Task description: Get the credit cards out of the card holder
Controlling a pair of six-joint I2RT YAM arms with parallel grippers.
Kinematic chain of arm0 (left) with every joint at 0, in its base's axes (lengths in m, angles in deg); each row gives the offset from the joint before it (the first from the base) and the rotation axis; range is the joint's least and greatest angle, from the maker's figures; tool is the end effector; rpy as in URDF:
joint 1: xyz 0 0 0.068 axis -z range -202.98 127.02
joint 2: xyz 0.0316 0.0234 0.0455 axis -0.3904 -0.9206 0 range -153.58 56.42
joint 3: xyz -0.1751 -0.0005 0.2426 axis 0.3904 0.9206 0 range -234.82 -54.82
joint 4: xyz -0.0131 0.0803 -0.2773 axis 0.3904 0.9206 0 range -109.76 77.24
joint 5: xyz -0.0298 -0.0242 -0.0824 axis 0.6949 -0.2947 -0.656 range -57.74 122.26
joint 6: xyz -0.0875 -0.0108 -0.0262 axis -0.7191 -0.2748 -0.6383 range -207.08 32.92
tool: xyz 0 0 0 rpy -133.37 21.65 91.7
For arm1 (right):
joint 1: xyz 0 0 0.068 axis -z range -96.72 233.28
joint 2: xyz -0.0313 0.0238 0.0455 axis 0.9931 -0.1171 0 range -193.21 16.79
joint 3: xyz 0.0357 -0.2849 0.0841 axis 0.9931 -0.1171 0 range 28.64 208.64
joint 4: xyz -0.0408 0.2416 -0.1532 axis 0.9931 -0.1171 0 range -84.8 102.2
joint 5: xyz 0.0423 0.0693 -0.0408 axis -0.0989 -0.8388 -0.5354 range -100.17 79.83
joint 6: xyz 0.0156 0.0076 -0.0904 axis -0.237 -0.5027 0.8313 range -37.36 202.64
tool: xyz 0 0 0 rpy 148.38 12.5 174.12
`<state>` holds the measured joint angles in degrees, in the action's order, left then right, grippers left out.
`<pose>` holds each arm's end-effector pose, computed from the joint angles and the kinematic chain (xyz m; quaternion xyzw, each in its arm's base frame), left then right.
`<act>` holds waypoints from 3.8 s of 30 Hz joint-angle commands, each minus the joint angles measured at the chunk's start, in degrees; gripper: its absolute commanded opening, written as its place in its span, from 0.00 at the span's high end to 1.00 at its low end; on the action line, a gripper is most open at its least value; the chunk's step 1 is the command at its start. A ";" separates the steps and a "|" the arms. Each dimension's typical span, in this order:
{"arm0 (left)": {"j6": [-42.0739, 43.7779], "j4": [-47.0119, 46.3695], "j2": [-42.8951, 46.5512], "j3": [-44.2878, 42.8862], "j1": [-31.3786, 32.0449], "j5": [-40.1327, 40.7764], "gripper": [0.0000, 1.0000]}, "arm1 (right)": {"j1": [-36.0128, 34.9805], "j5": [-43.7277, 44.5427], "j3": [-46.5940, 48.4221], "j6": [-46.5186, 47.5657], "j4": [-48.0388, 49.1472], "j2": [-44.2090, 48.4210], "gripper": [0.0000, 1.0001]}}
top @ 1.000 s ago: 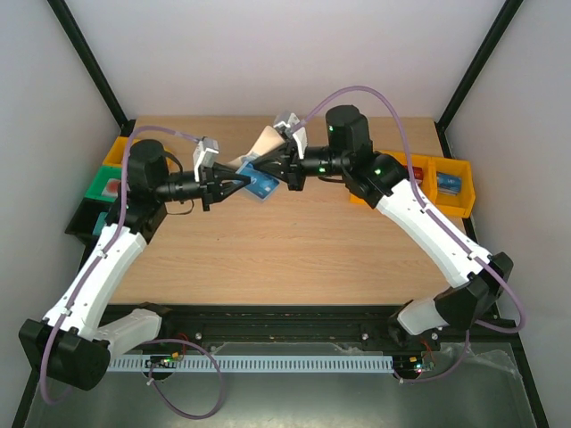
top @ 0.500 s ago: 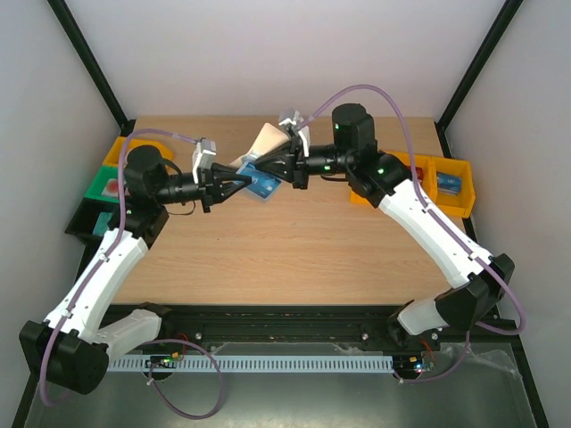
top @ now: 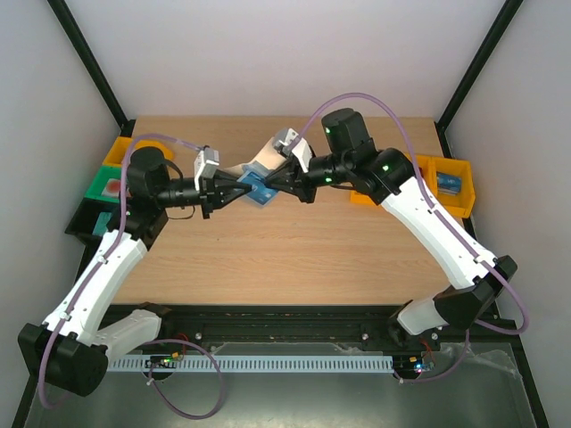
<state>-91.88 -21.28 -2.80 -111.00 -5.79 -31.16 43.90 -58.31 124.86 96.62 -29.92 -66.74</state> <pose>0.2255 -0.1471 0.4062 0.4304 0.5663 -0.4828 0.5109 0.2345 0.2721 0.4581 -0.5377 0.6122 0.4448 0.3718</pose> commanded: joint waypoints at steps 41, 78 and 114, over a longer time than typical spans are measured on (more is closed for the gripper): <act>8.42 -0.28 1.38 -0.70 3.31 1.09 0.89 | -5.98 3.06 -14.73 -1.03 20.36 7.71 0.98; 3.63 -4.53 3.44 1.87 2.76 1.30 0.98 | -0.55 -10.34 -18.56 -24.41 42.72 8.49 0.81; -0.47 -7.29 3.50 2.05 1.18 -1.30 0.83 | 3.08 -12.13 -21.51 -31.14 46.60 10.36 0.98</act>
<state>-92.36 -26.35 0.04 -109.14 -4.30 -30.81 46.52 -68.82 103.64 65.50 15.49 -58.04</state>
